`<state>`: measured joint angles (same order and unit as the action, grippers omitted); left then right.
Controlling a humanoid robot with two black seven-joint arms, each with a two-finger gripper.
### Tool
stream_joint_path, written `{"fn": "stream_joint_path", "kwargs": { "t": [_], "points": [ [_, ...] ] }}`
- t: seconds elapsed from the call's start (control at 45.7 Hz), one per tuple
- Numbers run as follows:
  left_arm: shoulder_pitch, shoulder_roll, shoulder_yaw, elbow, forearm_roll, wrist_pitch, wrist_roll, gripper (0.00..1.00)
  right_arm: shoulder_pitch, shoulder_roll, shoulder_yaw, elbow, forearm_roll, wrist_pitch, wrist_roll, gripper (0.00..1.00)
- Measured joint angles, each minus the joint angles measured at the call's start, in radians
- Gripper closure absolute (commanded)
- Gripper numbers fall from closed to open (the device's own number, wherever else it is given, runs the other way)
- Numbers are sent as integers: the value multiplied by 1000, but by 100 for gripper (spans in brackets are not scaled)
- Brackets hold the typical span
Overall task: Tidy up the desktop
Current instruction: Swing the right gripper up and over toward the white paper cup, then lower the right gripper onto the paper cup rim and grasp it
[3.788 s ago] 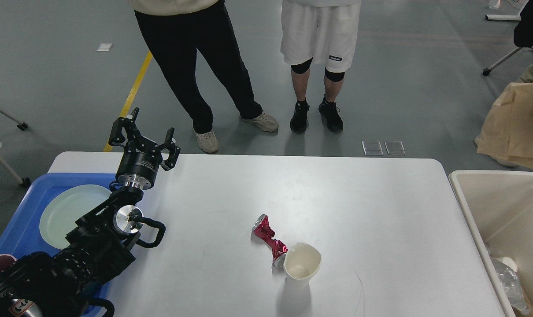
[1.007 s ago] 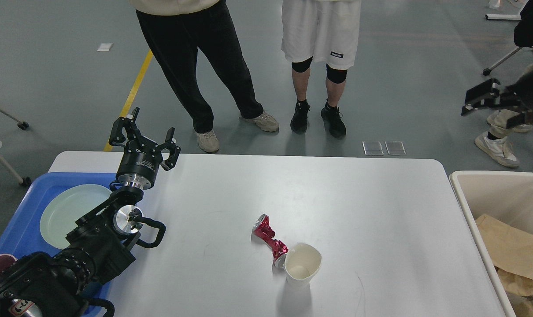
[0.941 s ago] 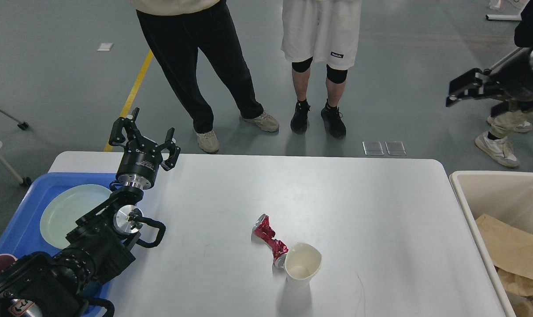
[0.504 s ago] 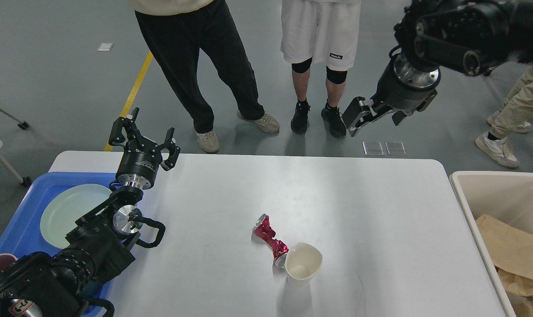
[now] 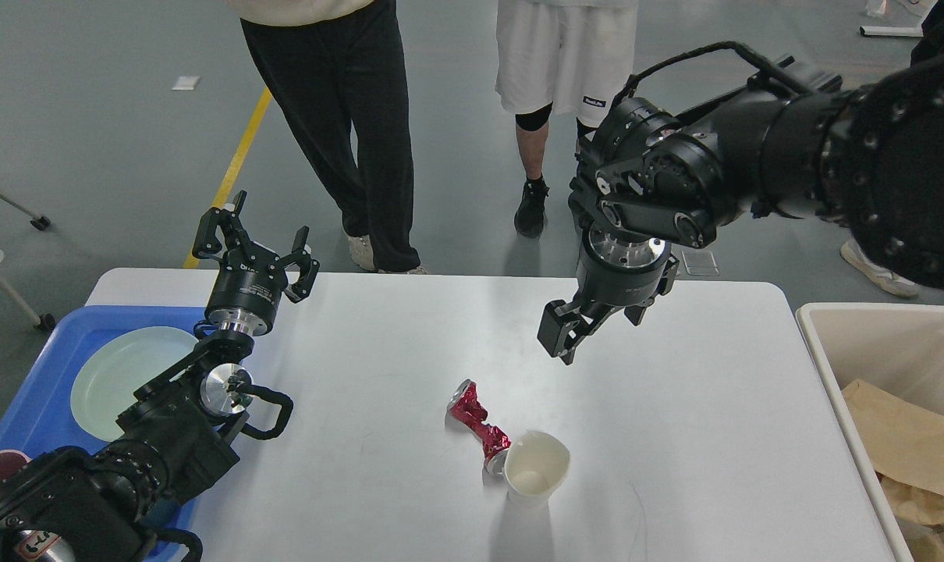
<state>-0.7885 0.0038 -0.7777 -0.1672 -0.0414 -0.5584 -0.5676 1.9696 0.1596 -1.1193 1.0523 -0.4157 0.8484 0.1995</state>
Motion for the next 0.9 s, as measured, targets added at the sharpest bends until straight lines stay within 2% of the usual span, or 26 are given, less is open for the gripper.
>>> {"fn": "stream_joint_path", "kwargs": {
  "t": [0.504,0.898],
  "points": [
    [0,-1,0,0,0,0,0,3,-174,6,11,-59,-5,-30,0,0],
    [0,-1,0,0,0,0,0,3,-212,7,47,-67,-3,-35,0,0]
  ]
}}
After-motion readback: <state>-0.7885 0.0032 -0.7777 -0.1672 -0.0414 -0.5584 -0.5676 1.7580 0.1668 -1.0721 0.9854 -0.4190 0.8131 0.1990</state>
